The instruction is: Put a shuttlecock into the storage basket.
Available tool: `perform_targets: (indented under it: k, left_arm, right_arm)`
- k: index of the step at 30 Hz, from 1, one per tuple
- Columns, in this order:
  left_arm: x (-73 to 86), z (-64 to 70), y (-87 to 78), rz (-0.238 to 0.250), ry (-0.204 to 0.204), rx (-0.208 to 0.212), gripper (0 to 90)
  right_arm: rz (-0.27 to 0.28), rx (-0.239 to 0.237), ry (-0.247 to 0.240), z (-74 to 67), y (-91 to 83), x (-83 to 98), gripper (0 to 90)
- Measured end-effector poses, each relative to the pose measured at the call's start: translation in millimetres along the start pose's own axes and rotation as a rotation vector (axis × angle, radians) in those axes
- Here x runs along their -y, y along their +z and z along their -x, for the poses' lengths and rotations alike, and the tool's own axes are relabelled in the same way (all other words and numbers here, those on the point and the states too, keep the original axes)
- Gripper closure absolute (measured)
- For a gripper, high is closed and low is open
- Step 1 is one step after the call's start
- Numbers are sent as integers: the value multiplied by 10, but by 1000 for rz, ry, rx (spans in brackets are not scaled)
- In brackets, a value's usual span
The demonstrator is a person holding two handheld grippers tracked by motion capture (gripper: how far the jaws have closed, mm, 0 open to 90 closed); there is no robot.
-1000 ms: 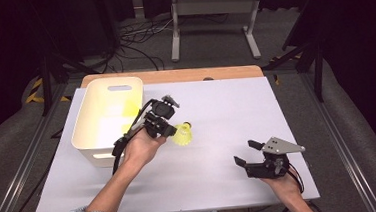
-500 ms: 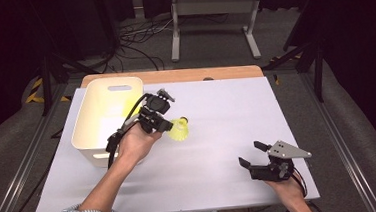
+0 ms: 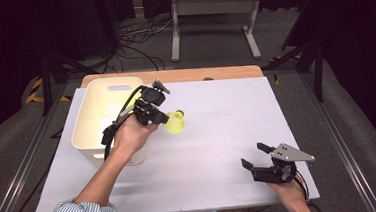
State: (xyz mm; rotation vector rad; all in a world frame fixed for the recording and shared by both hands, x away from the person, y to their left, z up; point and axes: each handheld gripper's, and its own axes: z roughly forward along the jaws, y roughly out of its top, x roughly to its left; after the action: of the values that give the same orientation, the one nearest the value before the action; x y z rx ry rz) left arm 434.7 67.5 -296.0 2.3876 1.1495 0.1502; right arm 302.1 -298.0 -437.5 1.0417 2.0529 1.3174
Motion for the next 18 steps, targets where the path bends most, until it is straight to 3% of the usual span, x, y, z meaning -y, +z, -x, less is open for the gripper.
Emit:
perform_targets:
  k: [18]
  left_arm:
    - [-90,-222,-64,6,-35,0,893]
  right_arm:
    - [9,3,3,7,-3,65,175]
